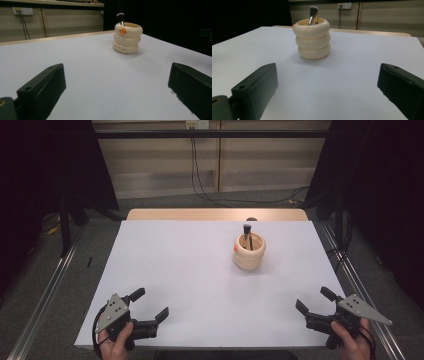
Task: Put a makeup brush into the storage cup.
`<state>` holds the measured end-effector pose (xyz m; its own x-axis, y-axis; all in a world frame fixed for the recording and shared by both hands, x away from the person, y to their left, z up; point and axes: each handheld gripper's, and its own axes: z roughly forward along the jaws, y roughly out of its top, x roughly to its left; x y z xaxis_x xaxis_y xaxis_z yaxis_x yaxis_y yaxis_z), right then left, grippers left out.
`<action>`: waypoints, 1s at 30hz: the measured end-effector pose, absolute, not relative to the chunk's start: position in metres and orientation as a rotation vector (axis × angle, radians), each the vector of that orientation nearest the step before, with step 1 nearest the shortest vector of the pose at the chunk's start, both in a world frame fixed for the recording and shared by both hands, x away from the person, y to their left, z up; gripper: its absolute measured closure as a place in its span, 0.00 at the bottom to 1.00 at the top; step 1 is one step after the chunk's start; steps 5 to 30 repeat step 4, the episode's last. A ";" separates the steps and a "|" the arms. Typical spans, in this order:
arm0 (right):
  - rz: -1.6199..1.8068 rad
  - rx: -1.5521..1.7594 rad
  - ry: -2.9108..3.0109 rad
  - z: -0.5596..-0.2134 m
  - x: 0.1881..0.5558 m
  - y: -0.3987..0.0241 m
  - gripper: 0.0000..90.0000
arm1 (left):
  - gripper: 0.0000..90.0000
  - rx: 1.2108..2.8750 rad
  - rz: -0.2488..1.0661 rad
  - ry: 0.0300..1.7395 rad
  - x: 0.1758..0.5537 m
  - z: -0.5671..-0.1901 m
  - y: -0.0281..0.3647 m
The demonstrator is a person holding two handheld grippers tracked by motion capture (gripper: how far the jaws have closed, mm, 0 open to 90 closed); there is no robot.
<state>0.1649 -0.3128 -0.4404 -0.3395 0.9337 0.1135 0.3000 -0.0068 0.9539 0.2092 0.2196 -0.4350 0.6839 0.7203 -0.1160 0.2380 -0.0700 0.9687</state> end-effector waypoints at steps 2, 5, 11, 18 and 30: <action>1.369 1.289 1.685 -0.440 0.165 -0.313 0.02 | 0.01 1.629 0.480 0.803 0.209 -0.435 0.220; 1.370 1.279 1.678 -0.441 0.165 -0.314 0.02 | 0.01 1.633 0.480 0.799 0.209 -0.435 0.220; 1.370 1.279 1.678 -0.441 0.165 -0.314 0.02 | 0.01 1.633 0.480 0.799 0.209 -0.435 0.220; 1.370 1.279 1.678 -0.441 0.165 -0.314 0.02 | 0.01 1.633 0.480 0.799 0.209 -0.435 0.220; 1.370 1.279 1.678 -0.441 0.165 -0.314 0.02 | 0.01 1.633 0.480 0.799 0.209 -0.435 0.220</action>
